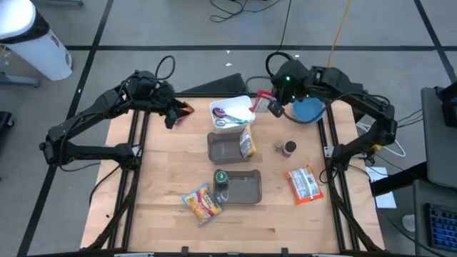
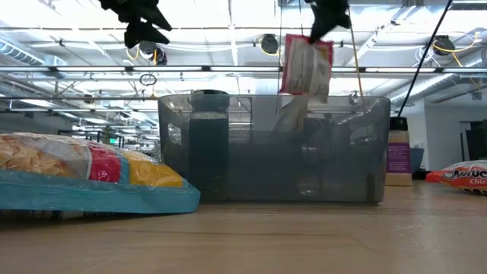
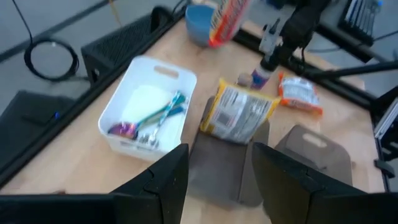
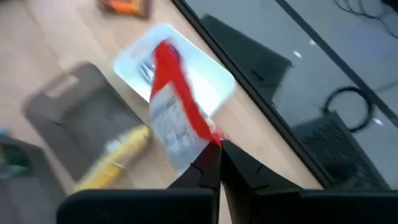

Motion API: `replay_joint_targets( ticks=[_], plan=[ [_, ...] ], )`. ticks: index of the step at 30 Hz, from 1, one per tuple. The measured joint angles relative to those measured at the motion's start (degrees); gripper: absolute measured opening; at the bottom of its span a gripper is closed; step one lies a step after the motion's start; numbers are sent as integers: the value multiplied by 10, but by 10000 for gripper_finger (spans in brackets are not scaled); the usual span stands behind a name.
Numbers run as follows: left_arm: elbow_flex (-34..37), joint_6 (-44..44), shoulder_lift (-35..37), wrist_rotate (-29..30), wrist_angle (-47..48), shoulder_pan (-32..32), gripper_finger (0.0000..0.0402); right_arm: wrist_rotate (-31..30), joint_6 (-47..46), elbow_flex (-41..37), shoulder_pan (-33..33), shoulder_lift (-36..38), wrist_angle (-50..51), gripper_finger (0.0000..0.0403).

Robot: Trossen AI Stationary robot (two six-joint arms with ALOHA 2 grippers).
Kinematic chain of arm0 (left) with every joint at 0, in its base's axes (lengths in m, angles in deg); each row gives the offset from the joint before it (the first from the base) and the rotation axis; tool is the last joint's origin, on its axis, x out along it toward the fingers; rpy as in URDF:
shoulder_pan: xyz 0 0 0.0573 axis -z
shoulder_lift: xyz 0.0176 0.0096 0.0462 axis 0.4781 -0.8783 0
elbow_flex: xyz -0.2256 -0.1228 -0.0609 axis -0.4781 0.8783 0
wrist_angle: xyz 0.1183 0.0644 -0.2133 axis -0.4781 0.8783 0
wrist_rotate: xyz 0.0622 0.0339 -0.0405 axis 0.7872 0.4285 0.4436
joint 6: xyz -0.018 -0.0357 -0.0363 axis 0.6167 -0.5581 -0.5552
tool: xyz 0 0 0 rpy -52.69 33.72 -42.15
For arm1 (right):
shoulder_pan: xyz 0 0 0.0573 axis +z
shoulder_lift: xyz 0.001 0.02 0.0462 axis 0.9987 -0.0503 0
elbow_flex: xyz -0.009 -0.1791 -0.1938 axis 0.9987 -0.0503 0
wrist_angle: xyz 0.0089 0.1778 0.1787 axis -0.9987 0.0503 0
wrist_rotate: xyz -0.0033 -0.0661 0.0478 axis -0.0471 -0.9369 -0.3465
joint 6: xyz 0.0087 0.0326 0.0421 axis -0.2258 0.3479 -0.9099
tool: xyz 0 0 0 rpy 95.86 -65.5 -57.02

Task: Pick & Place Food Item
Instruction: Put the red noodle pack into the top black bin

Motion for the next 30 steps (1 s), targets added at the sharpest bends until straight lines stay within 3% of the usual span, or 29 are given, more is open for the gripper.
replay_joint_targets(
  ticks=[9, 17, 30],
  plan=[
    [0, 5, -2, -15, -71, 4, 184, 69, -28, 108, 21, -63, -11, 0],
    [0, 21, -22, -14, -77, 11, 184, 159, -82, 110, 21, -73, -92, 0],
    [0, 52, -70, -15, -101, 27, 184, 219, -175, 109, 20, -86, -133, 0]
  ],
)
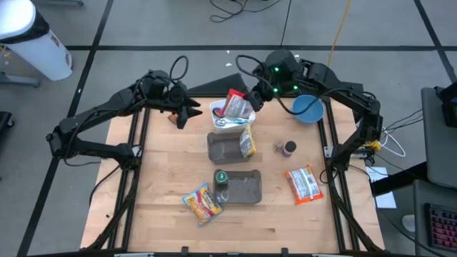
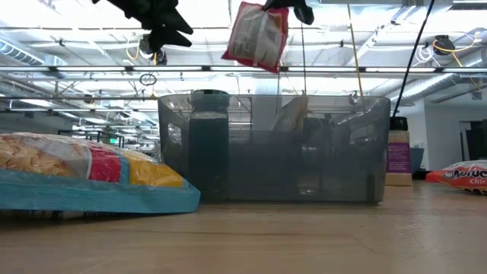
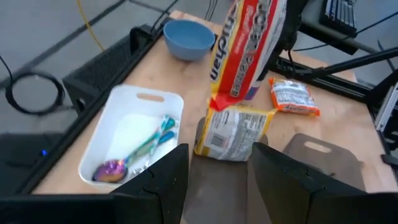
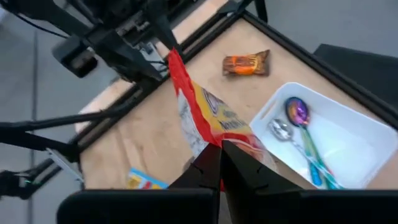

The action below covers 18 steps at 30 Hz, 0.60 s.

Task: Pick & Place Food Item
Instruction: Put the red noodle pack into the top black bin

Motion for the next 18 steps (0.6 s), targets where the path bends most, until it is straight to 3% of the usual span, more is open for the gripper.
replay_joint_targets(
  ticks=[8, 14, 18],
  plan=[
    [0, 39, 0, 0, -27, 0, 184, 5, -83, -10, -1, 2, -42, 0],
    [0, 79, 0, -1, -57, 0, 184, 60, -155, -53, -1, 2, -100, 0],
    [-2, 109, 0, -28, -65, 0, 184, 62, -175, -91, 4, 2, -139, 0]
  ],
)
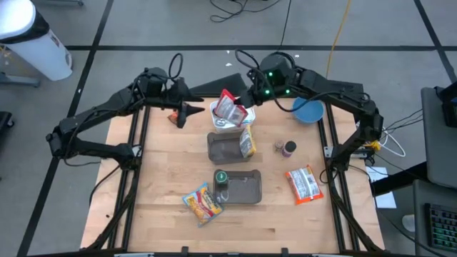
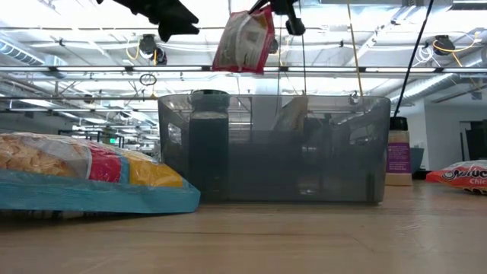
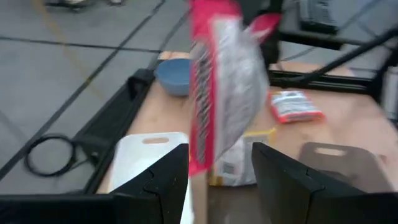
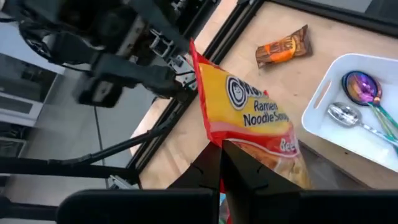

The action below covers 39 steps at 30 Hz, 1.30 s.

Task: Pick & Place Food Item
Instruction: Put the red noodle pack into the top black bin

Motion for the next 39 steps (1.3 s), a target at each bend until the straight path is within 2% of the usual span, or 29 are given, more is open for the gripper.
replay_joint_targets(
  ticks=[5, 8, 15, 19, 23, 27, 32, 39],
  plan=[
    [-35, 18, -5, -70, 18, -2, 184, 19, -16, -43, 10, 0, -58, 0],
    [-81, 38, -30, -77, 71, 3, 184, 30, -30, -72, 17, 0, -103, 0],
    [-232, 114, -122, -31, 245, 7, 184, 44, -14, -88, 23, 0, -130, 0],
    [-306, 114, -167, -3, 300, 18, 184, 27, 7, -88, 27, 0, -128, 0],
    [-363, 137, -195, 12, 336, 35, 184, 37, 30, -88, 27, 0, -127, 0],
    [-393, 168, -209, 29, 336, 56, 184, 77, 45, -88, 27, 0, -127, 0],
    [-400, 163, -214, 26, 330, 72, 184, 120, 62, -88, 31, 0, -127, 0],
    [-401, 123, -214, 26, 331, 87, 184, 118, 72, -88, 37, 0, -127, 0]
  ],
)
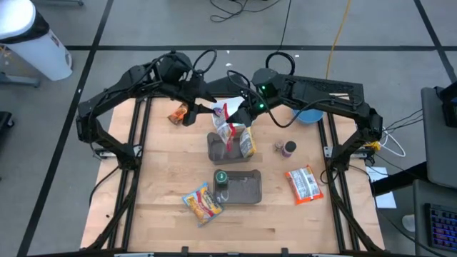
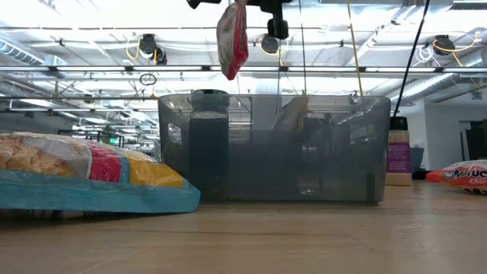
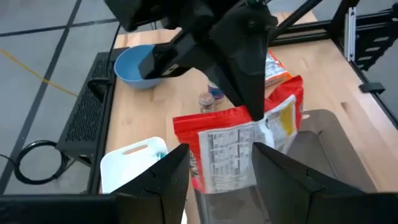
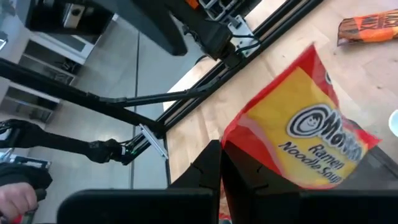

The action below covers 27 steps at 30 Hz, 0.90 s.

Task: Pick & Place Food Item
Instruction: Put the red noodle pack into the top black bin

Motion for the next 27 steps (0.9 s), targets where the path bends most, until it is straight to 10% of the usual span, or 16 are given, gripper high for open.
replay_joint_targets(
  ticks=[13, 27],
  plan=[
    [0, -47, 42, 63, 37, -17, 184, -152, 0, -3, 39, 0, 20, 0],
    [0, -61, 141, 61, 43, -54, 184, -147, -57, -102, 46, 1, -11, 0]
  ],
)
